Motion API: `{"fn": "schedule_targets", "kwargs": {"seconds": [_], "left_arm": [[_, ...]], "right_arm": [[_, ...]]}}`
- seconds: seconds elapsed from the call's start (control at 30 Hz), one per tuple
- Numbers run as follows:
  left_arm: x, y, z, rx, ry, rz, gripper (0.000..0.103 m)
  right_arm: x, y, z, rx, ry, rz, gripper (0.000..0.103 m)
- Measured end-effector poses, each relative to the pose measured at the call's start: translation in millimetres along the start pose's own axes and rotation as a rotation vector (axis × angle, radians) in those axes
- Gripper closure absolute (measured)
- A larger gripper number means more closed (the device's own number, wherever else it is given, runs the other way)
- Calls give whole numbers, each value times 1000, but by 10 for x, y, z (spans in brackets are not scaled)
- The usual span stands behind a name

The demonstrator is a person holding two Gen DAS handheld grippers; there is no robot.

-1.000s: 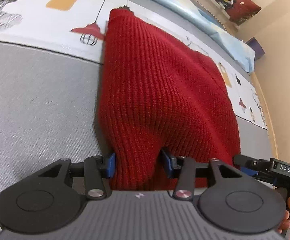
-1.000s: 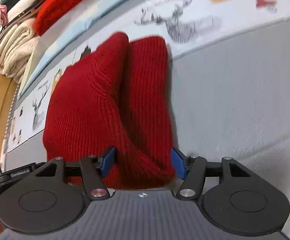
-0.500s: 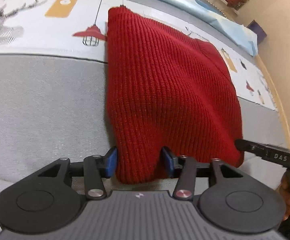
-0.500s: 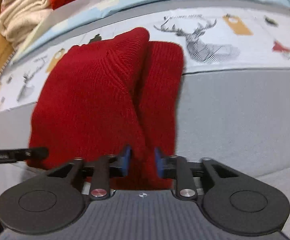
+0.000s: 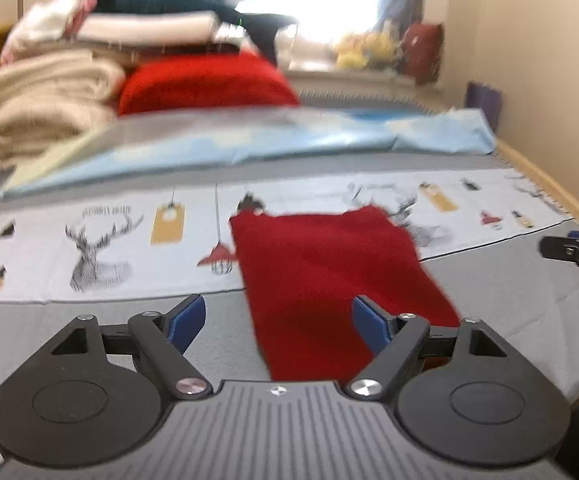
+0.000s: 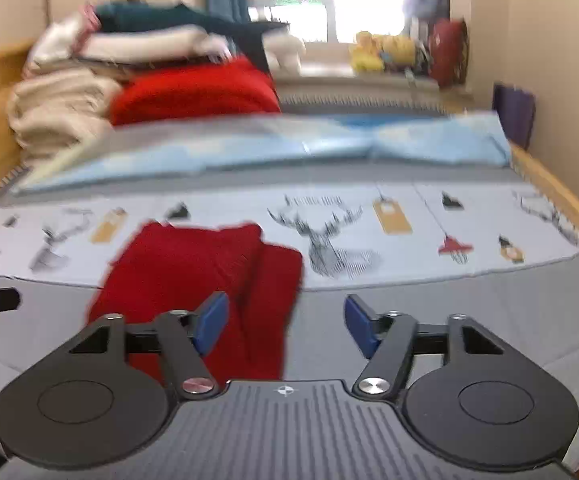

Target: Fold small clothes

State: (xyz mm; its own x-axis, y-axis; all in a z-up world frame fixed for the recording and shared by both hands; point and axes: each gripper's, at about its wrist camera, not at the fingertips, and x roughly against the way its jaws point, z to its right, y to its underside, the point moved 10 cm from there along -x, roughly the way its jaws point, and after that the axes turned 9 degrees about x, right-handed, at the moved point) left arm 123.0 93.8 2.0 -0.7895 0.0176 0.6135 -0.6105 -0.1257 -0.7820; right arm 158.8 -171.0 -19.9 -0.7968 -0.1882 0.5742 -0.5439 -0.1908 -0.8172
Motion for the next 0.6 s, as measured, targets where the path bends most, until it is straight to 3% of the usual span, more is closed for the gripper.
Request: {"fn": "schedule_targets", "kwargs": {"seconds": [0.1, 0.27, 0.37, 0.43, 0.5, 0.6], "left_arm": [[344, 231, 236, -34, 31, 15, 18], [548, 677, 433, 40, 57, -33, 18], [367, 1061, 346, 82, -17, -72, 14], [175, 1273, 313, 89, -89, -179, 14], [111, 1207, 345, 102, -66, -149, 14], [46, 1093, 375, 49, -94, -83, 13]], "right_arm": [[308, 75, -151, 12, -26, 62, 30], [501, 391, -360, 22, -28, 65, 29], [391, 673, -401, 0, -14, -20, 29], [338, 754, -416, -23, -16, -52, 29], [297, 725, -475, -4, -28, -39, 29], [168, 744, -513, 21, -6, -54, 28]]}}
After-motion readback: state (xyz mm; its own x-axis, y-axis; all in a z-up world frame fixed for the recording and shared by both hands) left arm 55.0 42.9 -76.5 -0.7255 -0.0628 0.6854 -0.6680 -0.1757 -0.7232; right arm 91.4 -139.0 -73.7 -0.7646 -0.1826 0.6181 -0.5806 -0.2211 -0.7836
